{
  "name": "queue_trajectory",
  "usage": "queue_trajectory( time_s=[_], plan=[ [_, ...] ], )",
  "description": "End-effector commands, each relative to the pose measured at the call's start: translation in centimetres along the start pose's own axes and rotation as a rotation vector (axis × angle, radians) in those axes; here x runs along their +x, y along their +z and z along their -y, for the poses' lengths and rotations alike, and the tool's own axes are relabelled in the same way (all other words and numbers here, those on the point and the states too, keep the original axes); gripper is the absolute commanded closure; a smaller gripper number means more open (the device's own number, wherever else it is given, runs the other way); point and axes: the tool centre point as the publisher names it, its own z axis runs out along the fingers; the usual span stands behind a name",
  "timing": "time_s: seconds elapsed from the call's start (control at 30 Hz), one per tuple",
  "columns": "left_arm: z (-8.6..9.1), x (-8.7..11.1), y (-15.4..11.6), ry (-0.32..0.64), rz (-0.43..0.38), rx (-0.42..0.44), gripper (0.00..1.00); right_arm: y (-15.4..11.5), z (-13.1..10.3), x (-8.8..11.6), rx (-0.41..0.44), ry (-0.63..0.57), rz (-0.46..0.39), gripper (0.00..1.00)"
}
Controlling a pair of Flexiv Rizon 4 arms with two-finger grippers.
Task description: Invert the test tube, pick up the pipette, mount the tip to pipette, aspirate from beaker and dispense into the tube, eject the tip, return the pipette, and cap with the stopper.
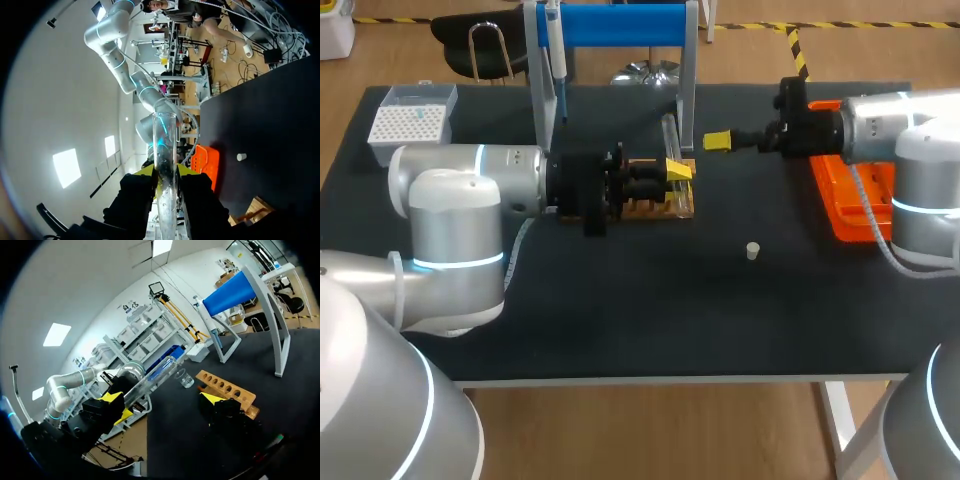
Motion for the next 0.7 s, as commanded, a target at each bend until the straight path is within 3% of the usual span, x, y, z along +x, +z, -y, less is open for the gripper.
queue_trajectory(
  time_s=[0.03, 0.33, 0.5, 0.7],
  plan=[
    [-0.1, 0.0, 0.0, 0.002, 0.001, 0.001, 1.00, -0.6, 0.6, 0.2, 0.082, -0.208, 0.140, 0.00],
    [-0.1, 0.0, 0.0, 0.002, 0.001, 0.001, 1.00, 0.0, 2.6, -1.7, 0.201, -0.489, 0.253, 0.00],
    [-0.1, 0.0, 0.0, 0.002, 0.001, 0.001, 1.00, 0.8, 3.1, -2.7, 0.209, -0.615, 0.320, 0.00],
    [-0.1, 0.0, 0.0, 0.002, 0.001, 0.001, 1.00, 2.0, 3.4, -4.3, 0.214, -0.654, 0.376, 0.00]
  ],
)
